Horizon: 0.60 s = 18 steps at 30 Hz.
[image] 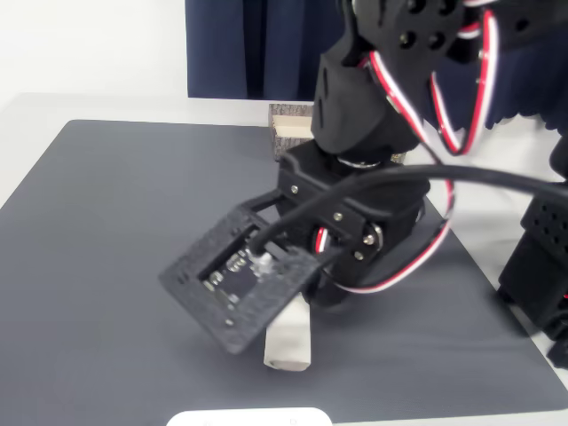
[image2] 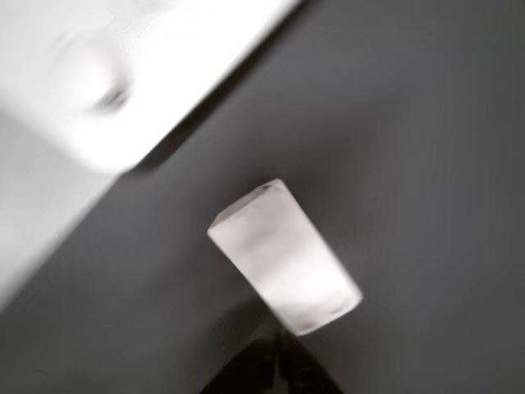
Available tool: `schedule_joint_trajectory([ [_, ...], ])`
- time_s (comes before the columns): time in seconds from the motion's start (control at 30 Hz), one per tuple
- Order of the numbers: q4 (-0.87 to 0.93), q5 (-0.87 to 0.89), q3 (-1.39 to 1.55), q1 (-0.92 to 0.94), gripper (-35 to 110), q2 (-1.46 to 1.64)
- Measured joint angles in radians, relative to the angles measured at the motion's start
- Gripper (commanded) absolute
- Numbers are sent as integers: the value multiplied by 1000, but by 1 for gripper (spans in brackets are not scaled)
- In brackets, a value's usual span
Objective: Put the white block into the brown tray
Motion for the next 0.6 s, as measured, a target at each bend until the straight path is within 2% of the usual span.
schedule_joint_trajectory([
  [0.07, -2, -204, -3, -8, 0, 0],
  [0.13, -2, -324, -3, -12, 0, 0],
  [0.47, 2, -491, -5, 5, 1, 0],
  [0.6, 2, -531, -5, 5, 15, 0],
])
